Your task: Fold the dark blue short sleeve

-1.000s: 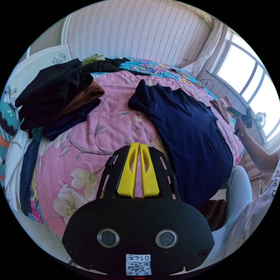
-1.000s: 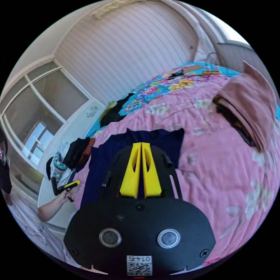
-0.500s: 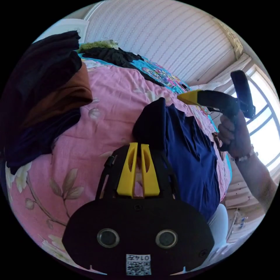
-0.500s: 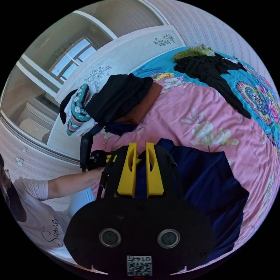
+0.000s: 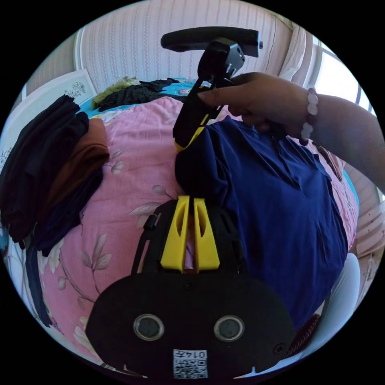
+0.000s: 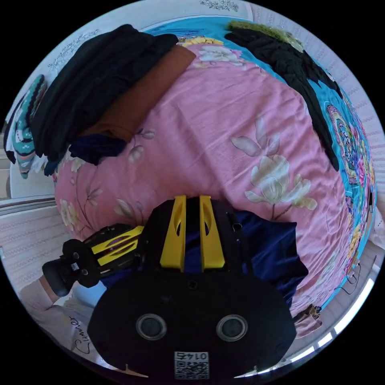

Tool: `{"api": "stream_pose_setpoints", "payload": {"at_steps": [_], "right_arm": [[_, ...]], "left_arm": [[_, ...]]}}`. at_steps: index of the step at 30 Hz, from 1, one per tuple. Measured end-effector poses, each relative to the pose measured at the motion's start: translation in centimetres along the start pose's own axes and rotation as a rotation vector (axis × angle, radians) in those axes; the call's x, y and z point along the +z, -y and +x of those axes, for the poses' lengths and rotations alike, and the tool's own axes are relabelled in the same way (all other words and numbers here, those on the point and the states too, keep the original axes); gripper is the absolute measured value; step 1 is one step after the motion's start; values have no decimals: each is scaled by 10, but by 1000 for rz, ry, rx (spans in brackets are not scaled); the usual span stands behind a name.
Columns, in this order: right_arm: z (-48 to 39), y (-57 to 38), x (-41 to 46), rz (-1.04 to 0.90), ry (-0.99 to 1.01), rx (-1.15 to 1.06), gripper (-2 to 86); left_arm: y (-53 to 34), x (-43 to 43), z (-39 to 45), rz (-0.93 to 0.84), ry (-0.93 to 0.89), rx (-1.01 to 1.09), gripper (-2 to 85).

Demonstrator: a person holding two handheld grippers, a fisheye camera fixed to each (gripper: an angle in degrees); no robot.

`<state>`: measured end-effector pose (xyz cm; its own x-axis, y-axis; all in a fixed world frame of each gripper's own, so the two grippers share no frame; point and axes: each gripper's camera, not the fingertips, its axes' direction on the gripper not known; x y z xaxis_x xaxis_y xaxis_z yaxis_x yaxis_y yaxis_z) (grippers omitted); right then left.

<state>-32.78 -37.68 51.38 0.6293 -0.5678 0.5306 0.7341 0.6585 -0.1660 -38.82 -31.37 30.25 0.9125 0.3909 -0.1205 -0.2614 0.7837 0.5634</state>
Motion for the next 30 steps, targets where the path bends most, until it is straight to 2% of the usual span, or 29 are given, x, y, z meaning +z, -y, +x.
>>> {"api": "stream_pose_setpoints", "payload": {"at_steps": [3, 10, 14, 20, 27, 30], "right_arm": [[-5, 12, -4, -17, -8, -9, 3], [-21, 44, -11, -10, -15, -29, 6], [-27, 71, 20, -102, -76, 30, 77], [-39, 81, 17, -72, -40, -5, 26], [-65, 86, -27, 120, 116, -129, 10], [-85, 97, -20, 118, 145, -180, 9]], "left_arm": [[-7, -13, -4, 28, -6, -7, -7], [-17, -33, 1, 46, 3, 75, -7], [-19, -38, -4, 19, 10, 83, -6], [-25, -53, -16, 24, 11, 81, -6], [-59, -121, -66, 198, 0, -130, -8], [-81, -141, -94, 238, -59, -253, -8]]}}
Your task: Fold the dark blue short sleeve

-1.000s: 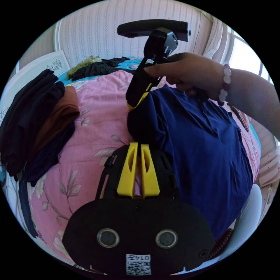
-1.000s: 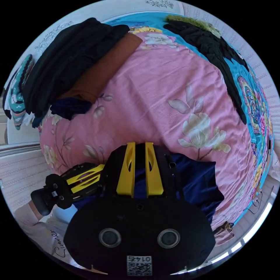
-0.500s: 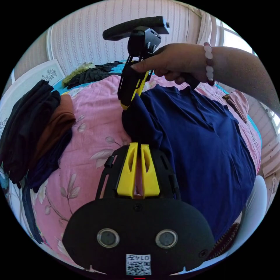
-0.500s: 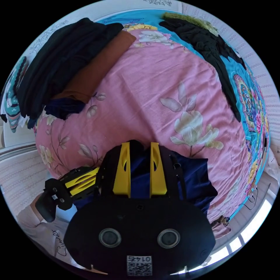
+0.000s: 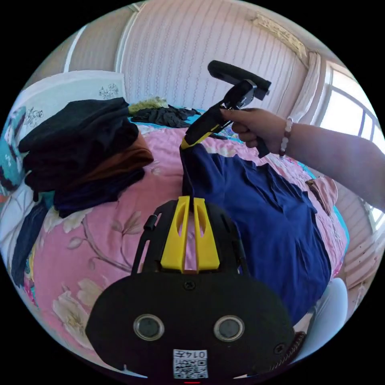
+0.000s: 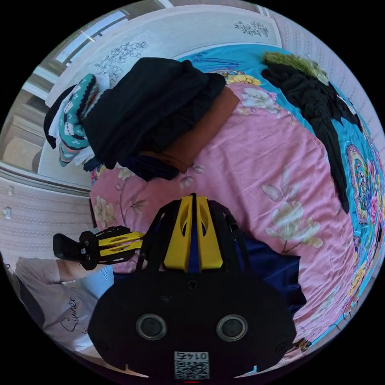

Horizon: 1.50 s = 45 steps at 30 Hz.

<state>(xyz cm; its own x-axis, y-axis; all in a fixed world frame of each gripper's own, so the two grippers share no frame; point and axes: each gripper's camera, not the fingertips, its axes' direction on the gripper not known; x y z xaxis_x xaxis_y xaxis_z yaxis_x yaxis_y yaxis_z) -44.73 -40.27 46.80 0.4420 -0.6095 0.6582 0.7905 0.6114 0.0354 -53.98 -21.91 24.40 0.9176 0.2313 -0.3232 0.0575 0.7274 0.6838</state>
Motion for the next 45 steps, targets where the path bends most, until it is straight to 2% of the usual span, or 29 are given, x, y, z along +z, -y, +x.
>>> {"api": "stream_pose_setpoints", "payload": {"at_steps": [5, 8, 14, 19, 23, 26, 27, 30, 32, 34, 36, 40, 45], "right_arm": [[-25, 9, 28, -50, -67, -59, 14], [-35, 4, 23, -18, -84, -85, 31], [-31, -17, -6, 92, -80, -54, 52], [-24, -23, 16, 14, -25, -12, 55], [-18, -11, 41, -52, -34, 37, 93], [-7, -5, 53, -121, -68, 100, 55], [-9, -6, 44, -85, -24, 79, 27], [-15, -11, 21, 21, 17, 27, 15], [-16, -11, 24, 12, 4, 8, 14], [-13, -12, 33, -3, -1, 12, 15], [-11, -17, 38, -12, 63, 5, 27], [-17, -33, 14, 70, 65, -22, 59], [-25, -71, -12, 118, 4, -23, 23]], "left_arm": [[-7, 6, -24, -82, -3, -79, 3], [-1, 9, -35, -128, -9, -102, 31], [3, -19, -52, -104, -25, -149, 49], [11, -23, -59, -92, -14, -137, 62], [16, 8, -63, -187, -21, -123, 74], [18, 7, -62, -180, -17, -95, 60], [19, 2, -61, -162, -28, -90, 41], [25, -21, -59, -72, -88, -54, 8], [29, -27, -59, -53, -94, -45, 4], [30, -17, -62, -108, -54, -47, 6], [26, 9, -69, -265, -36, -82, 26], [27, -4, -72, -243, -59, -93, 56], [25, -19, -69, -182, -87, -90, 76]]}}
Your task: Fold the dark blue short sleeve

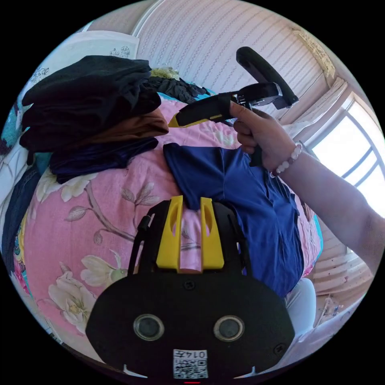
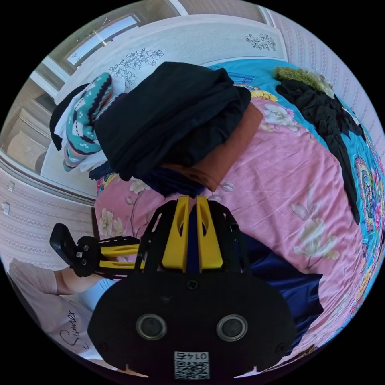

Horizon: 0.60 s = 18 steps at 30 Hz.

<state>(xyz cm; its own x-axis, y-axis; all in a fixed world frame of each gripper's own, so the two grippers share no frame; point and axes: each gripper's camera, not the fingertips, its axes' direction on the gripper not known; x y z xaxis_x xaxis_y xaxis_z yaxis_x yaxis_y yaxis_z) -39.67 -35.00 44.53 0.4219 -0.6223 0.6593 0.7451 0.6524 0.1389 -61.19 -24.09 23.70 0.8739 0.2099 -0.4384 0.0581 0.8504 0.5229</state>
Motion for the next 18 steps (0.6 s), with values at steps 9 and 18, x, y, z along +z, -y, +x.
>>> {"api": "stream_pose_setpoints", "payload": {"at_steps": [9, 18], "right_arm": [[7, -17, 53, -155, -162, 50, 80], [74, -88, -35, 135, 83, 152, 12]], "left_arm": [[-10, 38, 17, -17, 105, 20, 69], [-20, 27, 39, 95, 99, 109, -1]]}}
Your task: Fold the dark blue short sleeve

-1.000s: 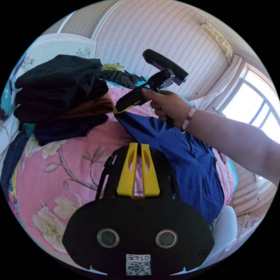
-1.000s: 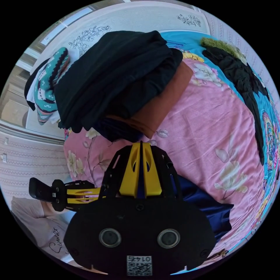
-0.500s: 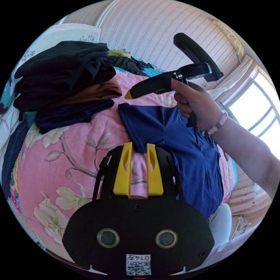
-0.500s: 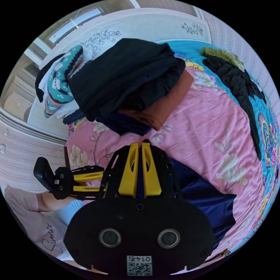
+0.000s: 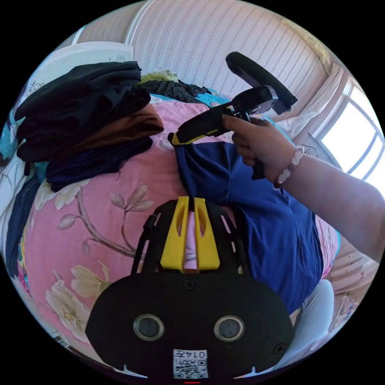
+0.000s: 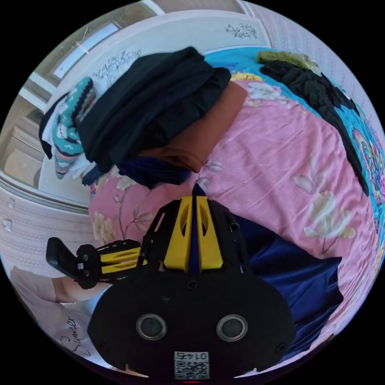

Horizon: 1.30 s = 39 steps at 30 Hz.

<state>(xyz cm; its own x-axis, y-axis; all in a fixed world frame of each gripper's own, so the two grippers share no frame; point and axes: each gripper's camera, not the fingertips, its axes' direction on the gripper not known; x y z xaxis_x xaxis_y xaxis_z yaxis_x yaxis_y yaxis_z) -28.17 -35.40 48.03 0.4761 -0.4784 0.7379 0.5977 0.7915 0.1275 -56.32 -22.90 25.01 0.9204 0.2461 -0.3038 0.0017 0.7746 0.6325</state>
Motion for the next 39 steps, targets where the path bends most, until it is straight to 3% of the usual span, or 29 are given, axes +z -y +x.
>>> {"api": "stream_pose_setpoints", "payload": {"at_steps": [6, 10, 15, 21, 25, 30, 33, 37, 39], "right_arm": [[63, -117, -127, 337, 190, 153, 11], [102, -195, -147, 335, 127, 290, 17], [151, -266, -135, 237, 103, 486, 46], [150, -234, -137, 177, 35, 403, 69], [154, -217, -133, 165, -100, 440, 99], [166, -234, -125, 146, -17, 483, 22], [166, -256, -139, 188, -14, 508, 14], [170, -267, -136, 107, 0, 508, 15], [155, -263, -158, 178, -87, 480, 22]], "left_arm": [[4, -31, 50, 206, -226, 265, 3], [0, -21, 82, 147, -336, 359, 26], [-15, 12, 103, -3, -273, 370, 55], [-18, 32, 105, -30, -144, 327, 62], [-11, 63, 111, -94, -180, 298, 64], [-10, 105, 129, -211, -146, 316, 41], [-14, 114, 136, -200, -140, 327, 19], [-14, 126, 145, -210, -134, 333, 5], [-16, 133, 150, -206, -136, 333, 2]]}}
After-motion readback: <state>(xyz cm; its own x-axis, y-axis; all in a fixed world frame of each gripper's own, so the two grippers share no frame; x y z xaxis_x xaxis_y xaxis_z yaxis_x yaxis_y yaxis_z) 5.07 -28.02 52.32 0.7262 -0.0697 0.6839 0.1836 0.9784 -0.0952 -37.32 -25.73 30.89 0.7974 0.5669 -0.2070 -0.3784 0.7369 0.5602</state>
